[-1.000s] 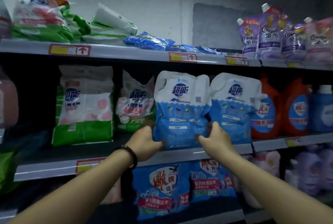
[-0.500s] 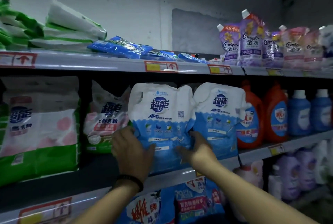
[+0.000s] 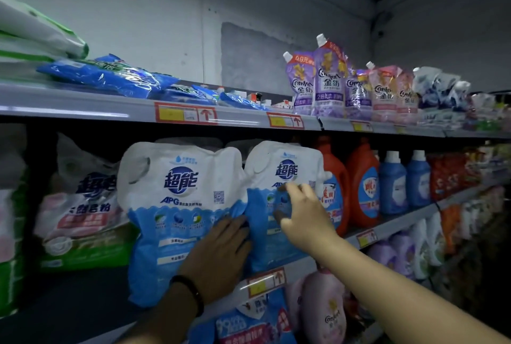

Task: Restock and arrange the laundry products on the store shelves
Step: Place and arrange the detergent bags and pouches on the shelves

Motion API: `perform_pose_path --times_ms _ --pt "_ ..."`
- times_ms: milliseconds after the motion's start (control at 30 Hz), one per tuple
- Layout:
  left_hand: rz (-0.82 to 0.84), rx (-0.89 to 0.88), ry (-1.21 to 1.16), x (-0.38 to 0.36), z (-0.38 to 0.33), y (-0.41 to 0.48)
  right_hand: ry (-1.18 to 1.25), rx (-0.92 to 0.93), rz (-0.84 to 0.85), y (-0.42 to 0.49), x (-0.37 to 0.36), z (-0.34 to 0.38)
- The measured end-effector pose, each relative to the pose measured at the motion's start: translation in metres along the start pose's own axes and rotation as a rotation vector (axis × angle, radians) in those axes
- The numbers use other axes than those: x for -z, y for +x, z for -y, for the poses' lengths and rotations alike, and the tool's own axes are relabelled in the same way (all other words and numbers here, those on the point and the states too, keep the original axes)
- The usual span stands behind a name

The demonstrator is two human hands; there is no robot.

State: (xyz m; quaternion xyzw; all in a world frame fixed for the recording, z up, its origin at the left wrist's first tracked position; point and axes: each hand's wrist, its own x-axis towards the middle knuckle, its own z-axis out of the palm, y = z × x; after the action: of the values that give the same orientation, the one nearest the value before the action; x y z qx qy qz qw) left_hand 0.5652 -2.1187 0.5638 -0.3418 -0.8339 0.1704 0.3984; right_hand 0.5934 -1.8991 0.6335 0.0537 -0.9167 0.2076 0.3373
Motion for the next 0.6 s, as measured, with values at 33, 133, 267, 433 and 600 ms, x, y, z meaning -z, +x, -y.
perform_pose_path --times_ms 33,133,267,433,600 --pt "-0.004 -0.002 0.007 -0.003 0.001 -0.002 -0.069 0.049 0.038 -0.002 -0.002 0.002" --pt "-0.074 0.028 -0.064 -0.003 0.001 -0.003 -0.257 0.18 0.121 -0.007 -0.016 0.013" --pt "-0.138 0.084 -0.174 -0.004 0.002 -0.004 -0.394 0.164 0.197 0.002 -0.038 0.036" --pt "-0.172 0.09 -0.186 -0.012 0.0 -0.004 -0.556 0.199 0.199 0.001 -0.057 0.036" --pt "-0.215 0.075 -0.198 -0.016 0.003 -0.003 -0.431 0.027 -0.08 -0.014 -0.079 0.019"
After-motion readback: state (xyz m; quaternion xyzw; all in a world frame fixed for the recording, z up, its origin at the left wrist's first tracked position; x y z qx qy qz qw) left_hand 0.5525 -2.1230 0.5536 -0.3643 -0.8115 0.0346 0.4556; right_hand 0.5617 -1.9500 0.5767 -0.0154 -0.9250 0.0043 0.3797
